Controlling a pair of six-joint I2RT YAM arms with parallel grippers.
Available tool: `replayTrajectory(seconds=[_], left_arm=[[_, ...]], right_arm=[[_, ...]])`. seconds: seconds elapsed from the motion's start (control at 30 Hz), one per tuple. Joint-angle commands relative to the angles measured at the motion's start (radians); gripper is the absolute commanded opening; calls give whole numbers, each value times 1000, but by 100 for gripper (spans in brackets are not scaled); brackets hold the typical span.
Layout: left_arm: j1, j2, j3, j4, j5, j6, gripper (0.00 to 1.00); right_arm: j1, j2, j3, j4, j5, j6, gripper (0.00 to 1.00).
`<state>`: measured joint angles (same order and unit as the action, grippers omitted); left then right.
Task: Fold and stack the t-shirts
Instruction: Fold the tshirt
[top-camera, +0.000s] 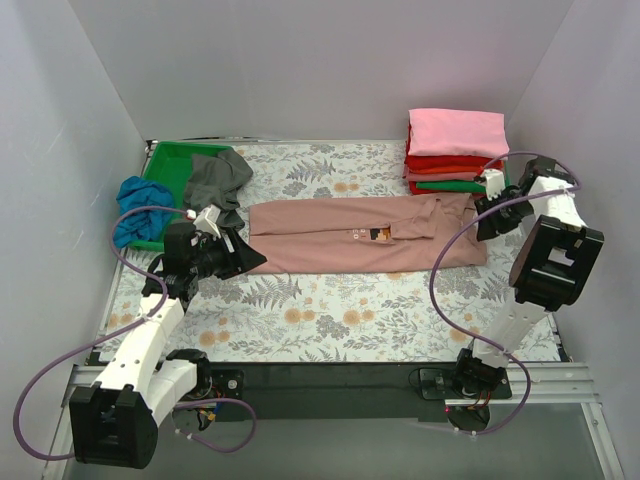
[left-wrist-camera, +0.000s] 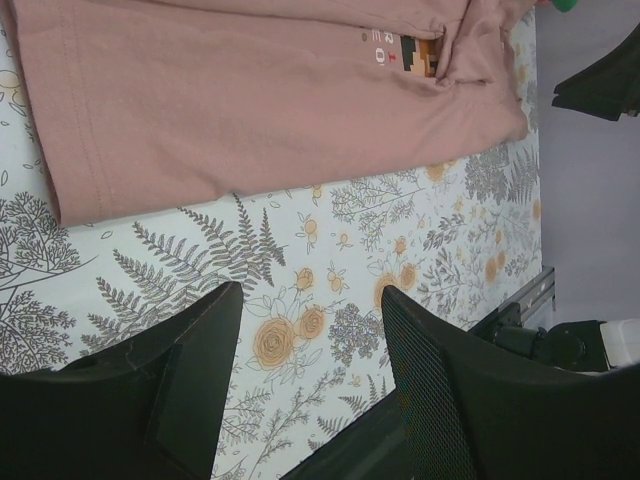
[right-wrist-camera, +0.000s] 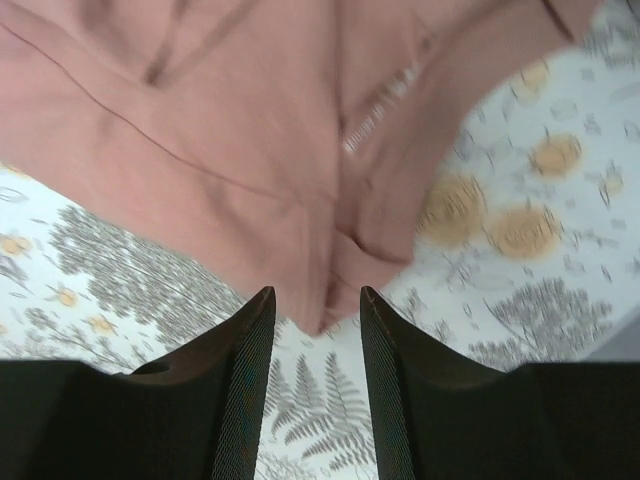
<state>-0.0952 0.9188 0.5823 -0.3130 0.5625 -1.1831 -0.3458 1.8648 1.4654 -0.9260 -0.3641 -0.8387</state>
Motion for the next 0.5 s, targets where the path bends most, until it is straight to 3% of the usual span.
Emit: replayTrajectory(seconds=[0.0,0.13,0.47], left_arm=[[-5,2,2,6,16,13,57],[-6,-12,2,-1,5,13,57],[-8,-6,4,-3,8,16,57]], right_arm=[[86,-41,47,-19,-168,42,46],[204,23,64,13,-203,111,47],[315,137,119,41,-121,190,49]])
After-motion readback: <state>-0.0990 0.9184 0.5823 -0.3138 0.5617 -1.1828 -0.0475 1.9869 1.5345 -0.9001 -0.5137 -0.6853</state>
